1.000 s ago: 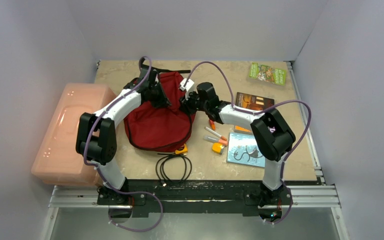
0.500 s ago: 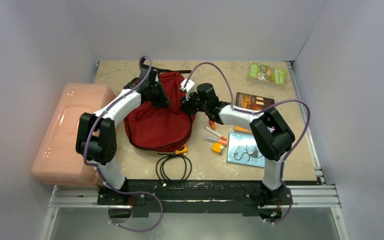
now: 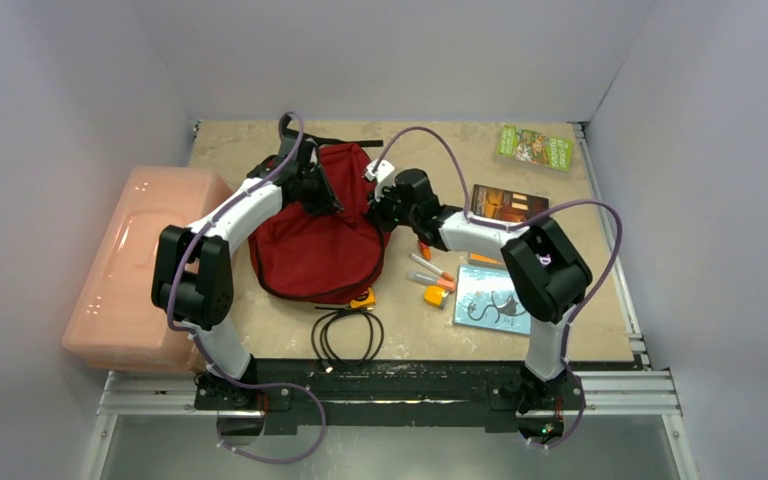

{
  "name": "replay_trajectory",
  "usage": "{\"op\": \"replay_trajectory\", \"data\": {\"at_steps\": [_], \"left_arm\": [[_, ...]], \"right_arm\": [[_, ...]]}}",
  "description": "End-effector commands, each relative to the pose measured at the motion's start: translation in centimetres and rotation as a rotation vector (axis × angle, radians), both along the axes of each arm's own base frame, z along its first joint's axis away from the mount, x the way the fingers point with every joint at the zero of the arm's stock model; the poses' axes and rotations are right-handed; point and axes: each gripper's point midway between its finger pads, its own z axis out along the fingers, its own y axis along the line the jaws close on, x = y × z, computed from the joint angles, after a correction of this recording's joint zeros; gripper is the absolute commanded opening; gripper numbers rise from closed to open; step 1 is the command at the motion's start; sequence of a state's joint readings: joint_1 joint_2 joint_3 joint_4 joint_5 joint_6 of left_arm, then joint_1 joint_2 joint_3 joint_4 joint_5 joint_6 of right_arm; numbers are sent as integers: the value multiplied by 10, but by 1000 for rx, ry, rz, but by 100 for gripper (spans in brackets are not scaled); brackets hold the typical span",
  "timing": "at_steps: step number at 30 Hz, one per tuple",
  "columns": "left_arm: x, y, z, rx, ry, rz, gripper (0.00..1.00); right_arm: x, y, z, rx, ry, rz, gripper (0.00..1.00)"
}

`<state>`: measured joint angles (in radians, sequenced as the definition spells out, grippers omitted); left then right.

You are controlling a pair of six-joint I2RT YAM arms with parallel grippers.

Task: Pack the student bag
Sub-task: Unzip the student bag at the center of the board.

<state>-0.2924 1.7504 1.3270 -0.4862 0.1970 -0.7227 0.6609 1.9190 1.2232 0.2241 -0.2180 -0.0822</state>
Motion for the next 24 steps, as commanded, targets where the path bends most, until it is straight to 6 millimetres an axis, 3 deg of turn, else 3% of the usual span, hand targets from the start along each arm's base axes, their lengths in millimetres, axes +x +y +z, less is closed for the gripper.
{"op": "replay_trajectory", "data": {"at_steps": [1, 3, 6, 9, 14, 16, 21, 24], "left_arm": [[19, 5, 37, -45, -113, 52, 0], [24, 8, 38, -63, -118, 78, 0], [31, 12, 39, -85, -125, 109, 0], [37, 16, 42, -107, -137, 147, 0], [50, 22, 45, -170, -148, 261, 0], [59, 17, 48, -224, -166, 291, 0], [76, 17, 51, -256, -158, 364, 0], [79, 23, 54, -242, -175, 399, 0]], "right_arm": [[-12, -14, 75, 279, 32, -101, 0], [-30, -15, 93, 387, 79, -64, 0], [-45, -15, 100, 486, 142, -47, 0], [-54, -25, 97, 567, 219, -39, 0], [-78, -24, 95, 624, 235, 86, 0], [-96, -20, 95, 655, 238, 175, 0], [-157, -3, 65, 543, 215, 317, 0], [-166, -12, 67, 580, 215, 308, 0]]}}
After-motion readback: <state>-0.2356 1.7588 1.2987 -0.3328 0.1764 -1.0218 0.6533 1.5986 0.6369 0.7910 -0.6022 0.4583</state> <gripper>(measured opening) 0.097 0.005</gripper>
